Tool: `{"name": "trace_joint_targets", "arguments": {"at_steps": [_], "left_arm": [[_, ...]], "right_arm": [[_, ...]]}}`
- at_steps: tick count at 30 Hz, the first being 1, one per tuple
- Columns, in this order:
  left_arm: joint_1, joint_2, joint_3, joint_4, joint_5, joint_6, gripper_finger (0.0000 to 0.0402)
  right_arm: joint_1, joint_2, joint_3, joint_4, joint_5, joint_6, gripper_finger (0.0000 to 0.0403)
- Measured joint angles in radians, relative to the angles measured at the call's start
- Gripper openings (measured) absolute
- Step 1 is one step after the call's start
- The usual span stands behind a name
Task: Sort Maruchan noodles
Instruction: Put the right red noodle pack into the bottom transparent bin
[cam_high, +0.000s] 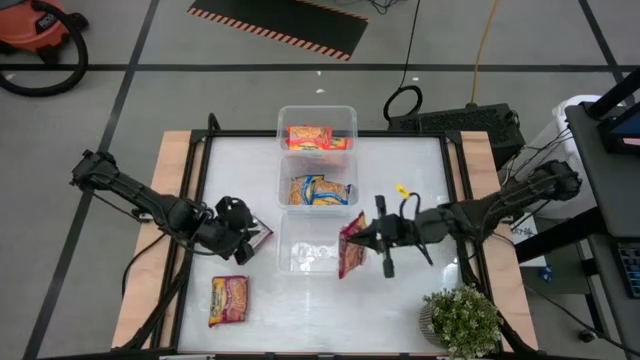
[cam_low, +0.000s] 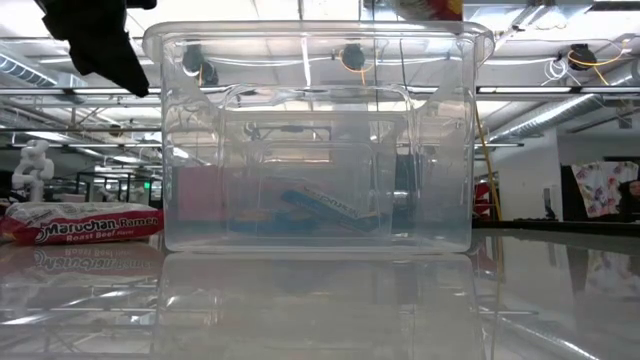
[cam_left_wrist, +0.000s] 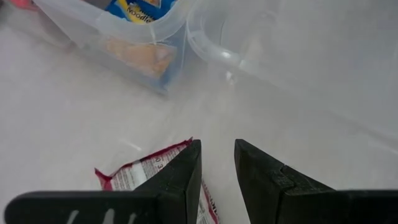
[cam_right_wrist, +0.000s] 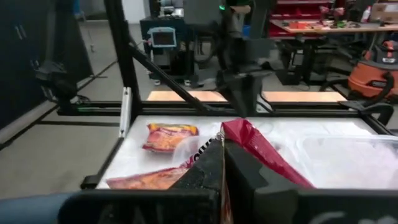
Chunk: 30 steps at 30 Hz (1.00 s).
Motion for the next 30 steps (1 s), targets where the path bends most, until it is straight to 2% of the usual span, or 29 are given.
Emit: {"name": "trace_joint_targets", "arguments": {"at_steps": [9,15,22,24,27,30], "left_arm": [[-0.01,0.0,0.0,0.01,-0.018,-0.008,0.0102],[-0.01,0.0,0.0,0.01,-0.018,-0.025,0.0102],[-0.01,0.0,0.0,0.01,-0.02,-0.023,0.0102],[-0.01,0.0,0.0,0.01,-0.021,-0.018,0.0102],[-0.01,0.0,0.0,0.011,-0.024,-0.018,0.0102],[-0.006,0.0,0.0,0.011,-0.024,-0.01,0.0102]], "right_arm": [[-0.121,0.117,0.0,-0.002,-0.026,0.024,0.0],[-0.18,0.212,0.0,-0.001,-0.16,0.092,0.0],[-0.203,0.312,0.0,-0.002,-0.253,0.152,0.0],[-0.192,0.341,0.0,-0.007,-0.249,0.153,0.0],[-0.164,0.375,0.0,0.032,-0.178,0.136,0.0],[-0.159,0.38,-0.002,0.029,-0.184,0.11,0.0001]]}}
